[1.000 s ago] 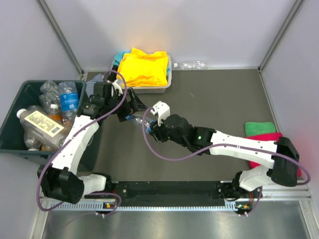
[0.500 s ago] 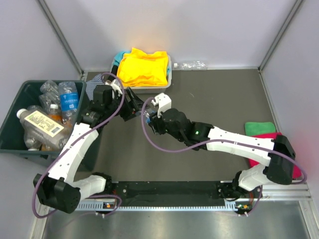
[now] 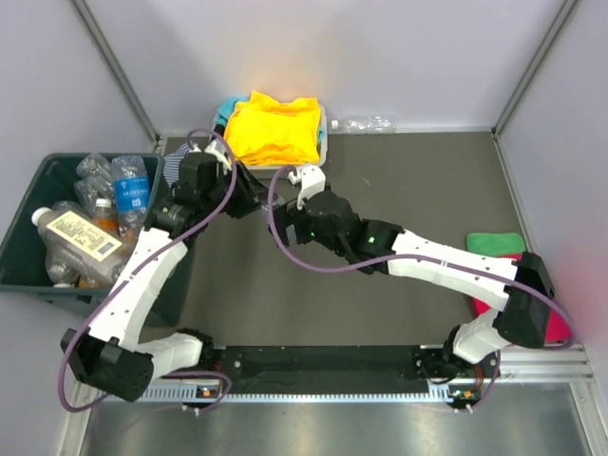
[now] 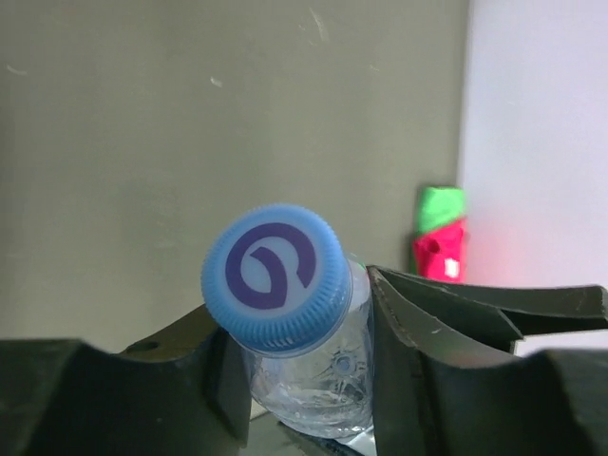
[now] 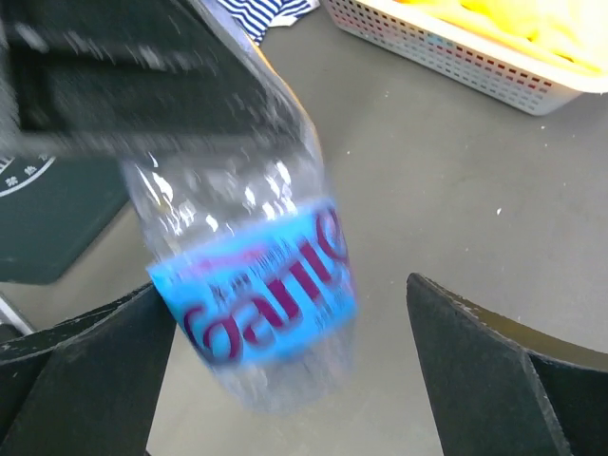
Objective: Put the plastic bottles in the bin
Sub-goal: Place the plastic bottle in the trash bin.
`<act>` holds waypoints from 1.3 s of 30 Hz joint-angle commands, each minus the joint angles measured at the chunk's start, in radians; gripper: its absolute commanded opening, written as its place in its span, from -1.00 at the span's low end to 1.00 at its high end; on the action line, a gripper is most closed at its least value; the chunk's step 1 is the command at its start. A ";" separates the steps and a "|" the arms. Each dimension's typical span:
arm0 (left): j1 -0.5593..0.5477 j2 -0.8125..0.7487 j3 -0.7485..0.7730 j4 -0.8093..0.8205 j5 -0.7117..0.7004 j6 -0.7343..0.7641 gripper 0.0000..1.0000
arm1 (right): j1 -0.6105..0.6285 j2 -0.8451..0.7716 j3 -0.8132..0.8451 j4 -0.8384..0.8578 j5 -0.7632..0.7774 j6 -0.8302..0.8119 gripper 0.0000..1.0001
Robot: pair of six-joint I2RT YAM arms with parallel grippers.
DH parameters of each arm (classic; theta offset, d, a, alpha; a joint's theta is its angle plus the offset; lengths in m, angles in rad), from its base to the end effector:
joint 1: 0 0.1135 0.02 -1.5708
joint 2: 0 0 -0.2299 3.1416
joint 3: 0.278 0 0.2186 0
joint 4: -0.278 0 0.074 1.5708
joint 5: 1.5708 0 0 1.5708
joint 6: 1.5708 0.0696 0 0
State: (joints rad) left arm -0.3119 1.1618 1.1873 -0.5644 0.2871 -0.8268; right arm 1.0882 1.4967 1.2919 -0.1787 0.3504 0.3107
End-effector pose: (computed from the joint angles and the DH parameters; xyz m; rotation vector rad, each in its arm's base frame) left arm 0.2395 -0.0979 0.3175 -0.3921 2.2092 -0.9560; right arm 0.1837 0.2992 0.3066 -0.5266 1.9040 0.5865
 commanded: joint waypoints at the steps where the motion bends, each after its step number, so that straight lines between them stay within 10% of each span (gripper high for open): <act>1: 0.007 0.022 0.193 -0.178 -0.234 0.138 -0.42 | -0.040 -0.078 0.017 -0.028 0.010 0.024 0.98; 18: 0.234 0.355 1.152 -0.562 -0.917 0.466 -0.36 | -0.188 -0.213 -0.059 -0.163 -0.022 0.090 0.98; 27: 0.322 0.260 1.039 -0.448 -1.289 0.647 -0.28 | -0.198 -0.182 -0.016 -0.186 -0.057 0.062 0.98; 36: 0.465 0.190 0.853 -0.387 -1.293 0.664 -0.21 | -0.214 -0.127 0.041 -0.219 -0.097 0.051 0.98; 39: 0.517 0.173 0.792 -0.382 -1.274 0.655 0.13 | -0.217 -0.112 0.053 -0.223 -0.106 0.053 0.98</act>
State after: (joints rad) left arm 0.1448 1.3693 2.0369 -1.0012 -0.9840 -0.1810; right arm 0.8852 1.3701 1.2819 -0.4053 0.2646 0.3763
